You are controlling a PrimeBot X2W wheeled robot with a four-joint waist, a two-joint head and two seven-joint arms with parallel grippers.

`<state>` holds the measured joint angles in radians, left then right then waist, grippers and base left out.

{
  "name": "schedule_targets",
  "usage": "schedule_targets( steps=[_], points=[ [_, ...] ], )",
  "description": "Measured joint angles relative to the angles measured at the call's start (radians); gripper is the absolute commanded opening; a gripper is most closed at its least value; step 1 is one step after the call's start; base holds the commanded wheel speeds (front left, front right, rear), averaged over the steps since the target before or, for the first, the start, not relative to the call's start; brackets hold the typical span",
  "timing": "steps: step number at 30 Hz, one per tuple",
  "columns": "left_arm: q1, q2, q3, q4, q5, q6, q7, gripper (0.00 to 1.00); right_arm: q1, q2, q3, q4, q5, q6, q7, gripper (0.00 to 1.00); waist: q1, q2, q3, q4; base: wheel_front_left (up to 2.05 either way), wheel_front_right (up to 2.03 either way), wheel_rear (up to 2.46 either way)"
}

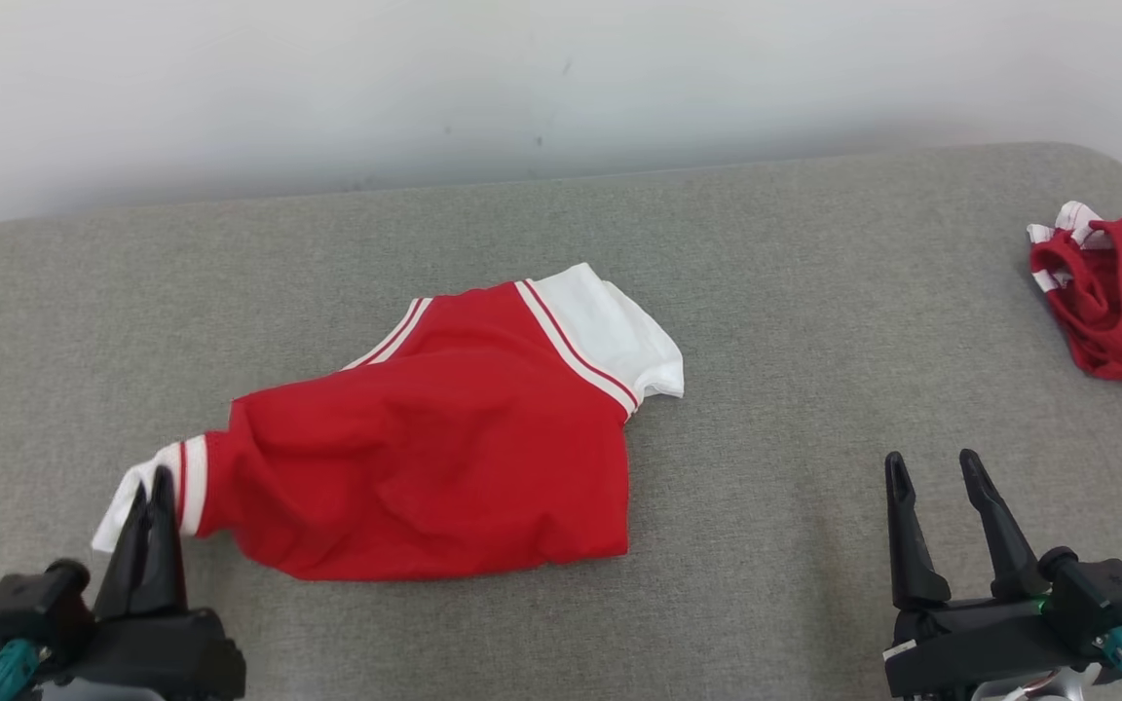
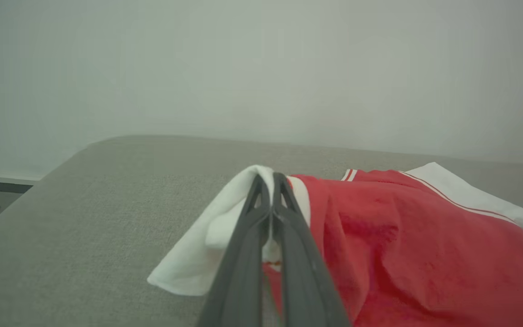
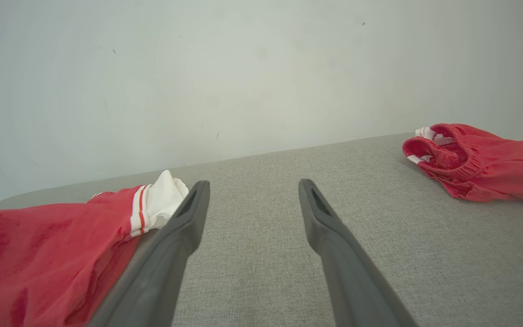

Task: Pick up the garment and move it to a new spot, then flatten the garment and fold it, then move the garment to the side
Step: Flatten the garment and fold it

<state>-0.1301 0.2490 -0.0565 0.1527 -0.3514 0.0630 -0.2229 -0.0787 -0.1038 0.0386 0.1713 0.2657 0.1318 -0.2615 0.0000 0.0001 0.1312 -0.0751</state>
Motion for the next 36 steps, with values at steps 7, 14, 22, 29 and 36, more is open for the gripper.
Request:
schedule_targets(
  steps=[7, 14, 22, 29, 36],
  points=[
    [0.068, -0.001, 0.029, -0.003, -0.014, 0.025, -0.011, 0.0, 0.01, -0.006, -0.011, 0.001, -0.001, 0.0, 0.0, 1.0, 0.0, 0.0, -0.005, 0.033, 0.0, 0.0, 0.0],
    [0.099, -0.011, 0.022, 0.004, -0.024, 0.026, -0.01, 0.0, 0.01, -0.006, -0.004, 0.003, -0.002, 0.0, 0.0, 1.0, 0.0, 0.0, -0.013, 0.062, 0.0, 0.0, 0.0],
    [0.099, -0.023, 0.008, -0.001, -0.013, 0.033, -0.024, 1.0, 0.01, -0.012, -0.002, 0.01, -0.002, 0.0, 0.0, 1.0, 0.0, -0.0001, -0.032, 0.078, 0.0, 0.0, 0.0],
    [0.09, -0.052, -0.012, -0.038, 0.035, 0.015, -0.037, 1.0, 0.018, -0.014, 0.0, 0.01, -0.002, 0.0, 0.0, 1.0, 0.0, 0.0, -0.048, 0.085, 0.0, 0.0, 0.0],
    [0.085, -0.118, 0.02, -0.105, 0.101, -0.02, -0.04, 1.0, 0.021, -0.017, 0.004, 0.008, -0.002, 0.0, 0.0, 1.0, 0.0001, 0.0, -0.05, 0.089, 0.0, 0.0, 0.0]
  ],
)
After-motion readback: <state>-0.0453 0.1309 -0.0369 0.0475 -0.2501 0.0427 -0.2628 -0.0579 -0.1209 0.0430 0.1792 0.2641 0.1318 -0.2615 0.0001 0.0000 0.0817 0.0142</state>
